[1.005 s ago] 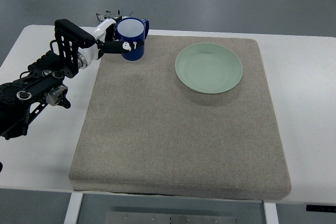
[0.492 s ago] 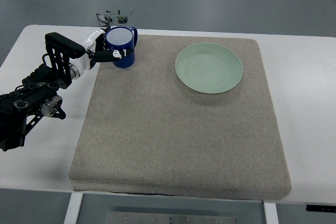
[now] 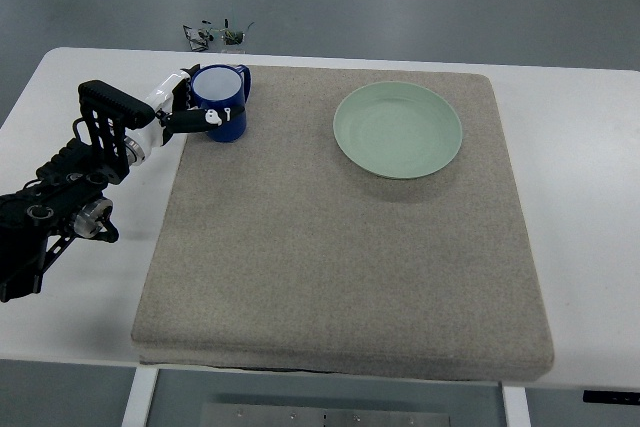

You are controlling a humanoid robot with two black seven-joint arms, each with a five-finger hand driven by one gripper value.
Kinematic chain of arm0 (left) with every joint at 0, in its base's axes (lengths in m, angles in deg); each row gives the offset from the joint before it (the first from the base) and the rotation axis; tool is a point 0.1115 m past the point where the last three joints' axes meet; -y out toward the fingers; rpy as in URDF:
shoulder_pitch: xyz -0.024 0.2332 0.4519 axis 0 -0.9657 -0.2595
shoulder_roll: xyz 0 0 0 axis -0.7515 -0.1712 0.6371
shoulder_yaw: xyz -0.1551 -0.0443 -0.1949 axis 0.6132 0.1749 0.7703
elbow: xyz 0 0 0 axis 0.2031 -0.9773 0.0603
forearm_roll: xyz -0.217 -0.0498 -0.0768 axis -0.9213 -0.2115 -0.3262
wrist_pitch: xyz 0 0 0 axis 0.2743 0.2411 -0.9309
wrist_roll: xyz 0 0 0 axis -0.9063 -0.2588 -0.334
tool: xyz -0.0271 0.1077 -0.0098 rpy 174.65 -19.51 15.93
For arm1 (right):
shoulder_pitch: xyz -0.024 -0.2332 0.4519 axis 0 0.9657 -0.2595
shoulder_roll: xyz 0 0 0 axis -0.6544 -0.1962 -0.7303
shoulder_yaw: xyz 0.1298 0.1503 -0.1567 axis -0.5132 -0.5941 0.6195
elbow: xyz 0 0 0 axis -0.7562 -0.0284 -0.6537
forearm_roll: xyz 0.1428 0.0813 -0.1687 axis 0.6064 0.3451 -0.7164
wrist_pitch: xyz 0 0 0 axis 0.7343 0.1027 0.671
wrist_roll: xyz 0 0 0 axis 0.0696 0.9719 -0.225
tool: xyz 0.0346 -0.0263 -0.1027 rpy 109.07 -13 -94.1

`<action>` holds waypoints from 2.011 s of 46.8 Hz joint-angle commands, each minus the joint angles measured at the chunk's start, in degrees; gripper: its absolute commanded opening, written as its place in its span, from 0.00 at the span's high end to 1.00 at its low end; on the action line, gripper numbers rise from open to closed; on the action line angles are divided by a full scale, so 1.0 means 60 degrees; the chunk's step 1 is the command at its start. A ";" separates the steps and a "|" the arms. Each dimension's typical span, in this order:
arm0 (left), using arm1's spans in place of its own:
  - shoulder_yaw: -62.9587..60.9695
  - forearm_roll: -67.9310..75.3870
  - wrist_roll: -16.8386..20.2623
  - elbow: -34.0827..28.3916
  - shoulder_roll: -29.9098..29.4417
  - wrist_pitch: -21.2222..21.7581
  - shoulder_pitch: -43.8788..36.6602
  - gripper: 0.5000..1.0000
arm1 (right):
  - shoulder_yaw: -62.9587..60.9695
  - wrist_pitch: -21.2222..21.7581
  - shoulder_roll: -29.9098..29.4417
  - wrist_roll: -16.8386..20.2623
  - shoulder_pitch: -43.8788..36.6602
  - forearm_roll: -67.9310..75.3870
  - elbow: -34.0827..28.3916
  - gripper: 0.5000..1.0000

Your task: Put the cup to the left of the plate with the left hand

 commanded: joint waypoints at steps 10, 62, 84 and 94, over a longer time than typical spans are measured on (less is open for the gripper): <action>0.0058 -0.0024 -0.0002 0.0001 0.0021 0.0065 -0.0003 0.38 | 0.0000 0.0005 0.0000 0.0003 0.0000 -0.0005 0.0008 0.13; 0.0863 -0.0391 0.0056 0.0235 -0.0214 0.0007 0.0012 0.01 | 0.0000 0.0005 0.0000 0.0003 0.0000 -0.0005 -0.0006 0.13; 0.2430 -0.0391 0.0115 0.1246 -0.0507 -0.0067 0.0363 0.01 | 0.0000 -0.0009 0.0000 0.0003 0.0000 0.0009 -0.0007 0.13; 0.3017 -0.1326 0.0071 0.1231 -0.0316 0.0080 0.0817 0.01 | 0.0000 -0.0009 0.0000 0.0003 0.0000 -0.0005 -0.0007 0.13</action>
